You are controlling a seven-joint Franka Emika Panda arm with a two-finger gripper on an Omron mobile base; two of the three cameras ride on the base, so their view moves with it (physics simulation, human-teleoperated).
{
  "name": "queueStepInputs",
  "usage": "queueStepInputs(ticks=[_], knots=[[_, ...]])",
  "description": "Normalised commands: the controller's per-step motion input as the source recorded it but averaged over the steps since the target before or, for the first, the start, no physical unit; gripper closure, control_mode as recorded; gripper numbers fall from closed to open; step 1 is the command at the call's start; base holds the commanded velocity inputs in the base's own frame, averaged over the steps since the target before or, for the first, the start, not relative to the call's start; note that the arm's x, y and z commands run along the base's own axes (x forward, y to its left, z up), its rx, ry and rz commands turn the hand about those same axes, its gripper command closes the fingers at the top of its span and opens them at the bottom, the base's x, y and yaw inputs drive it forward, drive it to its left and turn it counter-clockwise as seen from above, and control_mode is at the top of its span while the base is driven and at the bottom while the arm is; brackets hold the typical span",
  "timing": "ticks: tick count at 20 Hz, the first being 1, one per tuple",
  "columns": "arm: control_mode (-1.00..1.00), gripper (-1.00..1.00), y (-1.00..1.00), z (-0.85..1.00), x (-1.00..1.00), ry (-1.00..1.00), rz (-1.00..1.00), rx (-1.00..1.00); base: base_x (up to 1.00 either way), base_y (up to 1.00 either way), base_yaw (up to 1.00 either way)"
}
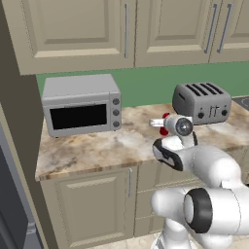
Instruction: Place the mustard and ketchup from the counter to the top shelf of the fridge. If the existing items in the fridge are on the top shelf, move them to other shelves.
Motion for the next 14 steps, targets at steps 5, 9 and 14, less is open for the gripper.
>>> queueStepInputs(ticks=[5, 9, 14], knots=[[-1.00, 1.00, 0.00, 1.00, -1.00, -0.21, 0.06, -0.08, 0.00, 0.00, 0.00], [-1.00, 1.00, 0.00, 1.00, -1.00, -0.12, 0.08, -0.07, 0.00, 0.00, 0.00], [-1.00, 1.00, 0.00, 1.00, -1.00, -0.02, 0.09, -0.07, 0.00, 0.00, 0.00]])
